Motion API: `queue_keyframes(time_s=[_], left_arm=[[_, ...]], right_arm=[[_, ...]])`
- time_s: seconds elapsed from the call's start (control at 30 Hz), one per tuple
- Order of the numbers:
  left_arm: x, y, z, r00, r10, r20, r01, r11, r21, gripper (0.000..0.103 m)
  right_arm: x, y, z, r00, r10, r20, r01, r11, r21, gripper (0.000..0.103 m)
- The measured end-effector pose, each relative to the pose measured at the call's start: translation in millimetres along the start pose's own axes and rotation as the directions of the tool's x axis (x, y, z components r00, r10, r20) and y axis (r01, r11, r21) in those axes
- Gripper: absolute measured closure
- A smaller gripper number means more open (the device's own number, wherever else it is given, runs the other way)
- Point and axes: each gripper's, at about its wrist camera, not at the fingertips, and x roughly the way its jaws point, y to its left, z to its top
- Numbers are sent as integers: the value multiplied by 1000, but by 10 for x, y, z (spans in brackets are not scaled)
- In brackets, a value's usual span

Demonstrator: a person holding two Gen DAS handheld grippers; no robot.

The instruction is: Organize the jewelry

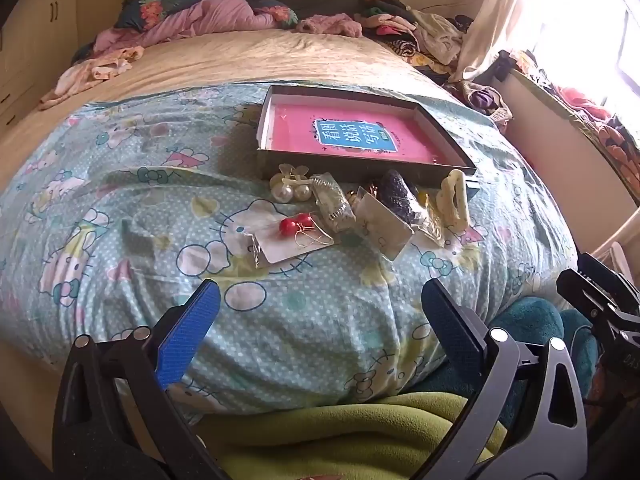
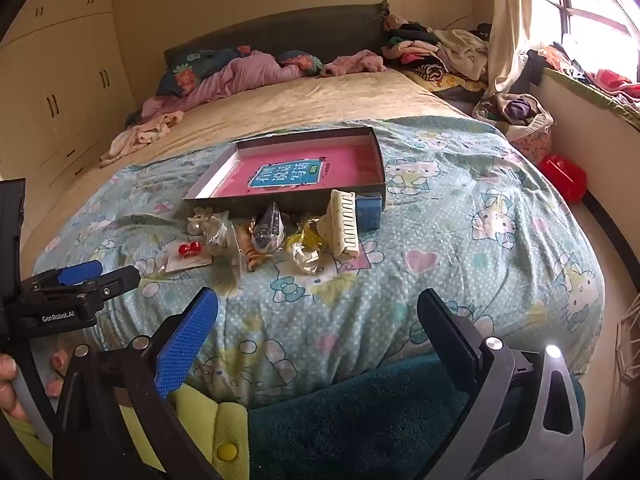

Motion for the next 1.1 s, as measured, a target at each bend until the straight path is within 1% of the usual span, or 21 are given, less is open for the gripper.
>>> queue_keyframes(time_s=[0.13,0.23,0.33,0.5,1.1], left_arm=[[-1,-5,0,1000,-8,2,8,1000,-3,9],[0,-25,0,1000,-7,1,7,1000,-3,9],[1,-1,2,1000,-11,0,11,1000,-6,9],[-6,7,-3,1000,-14,6,14,1000,-7,9],[-67,-22,17,1000,-16,14,17,1000,-8,9]], right_arm=[[9,13,-19,1000,1,11,-1,1000,-3,4],[-67,48,37,1000,2,13,-2,1000,-5,4],[-75,3,82,1000,4,10,-4,1000,-7,4],[-66,95,27,1000,-2,22,3,1000,-29,4],[-77,154,24,1000,8,22,-7,999,-40,4]])
